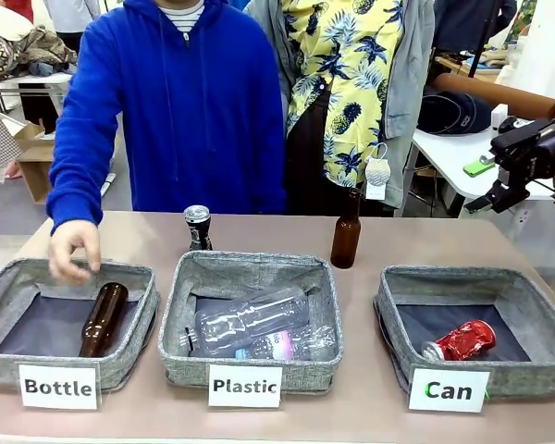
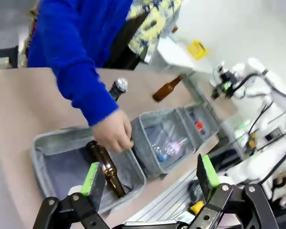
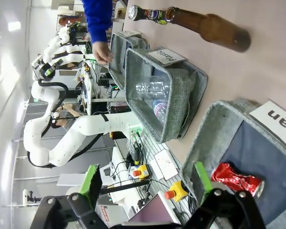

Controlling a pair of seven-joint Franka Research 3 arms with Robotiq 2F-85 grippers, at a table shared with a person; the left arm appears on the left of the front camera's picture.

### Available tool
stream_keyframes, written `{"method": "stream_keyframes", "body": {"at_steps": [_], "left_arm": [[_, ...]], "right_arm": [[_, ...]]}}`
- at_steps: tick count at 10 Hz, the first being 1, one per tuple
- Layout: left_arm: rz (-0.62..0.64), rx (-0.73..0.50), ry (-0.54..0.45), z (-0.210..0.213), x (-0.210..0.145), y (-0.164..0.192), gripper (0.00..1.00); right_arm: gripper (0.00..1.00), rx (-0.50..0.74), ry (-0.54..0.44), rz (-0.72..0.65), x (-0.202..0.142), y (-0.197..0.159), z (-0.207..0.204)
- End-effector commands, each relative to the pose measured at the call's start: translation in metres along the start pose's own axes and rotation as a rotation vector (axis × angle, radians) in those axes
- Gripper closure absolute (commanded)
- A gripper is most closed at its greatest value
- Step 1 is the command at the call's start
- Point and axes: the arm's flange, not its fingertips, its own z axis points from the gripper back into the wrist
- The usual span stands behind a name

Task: Sort the can waste into the basket.
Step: Pick up the can waste from the table and place it in the right Fabric basket.

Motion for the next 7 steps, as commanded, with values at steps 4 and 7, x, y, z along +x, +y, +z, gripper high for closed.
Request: {"method": "stream_keyframes", "body": {"at_steps": [4, 7], "left_arm": [[-0.073, -0.034, 0.139, -0.079, 0.021, 0.006, 0.00], [-0.144, 0.023, 0.177, -0.110, 0.016, 0.006, 0.00]], "right_arm": [[0.00, -0.003, 0.001, 0.016, -0.001, 0.002, 0.002], [0.00, -0.003, 0.001, 0.016, -0.001, 0.002, 0.002]]}}
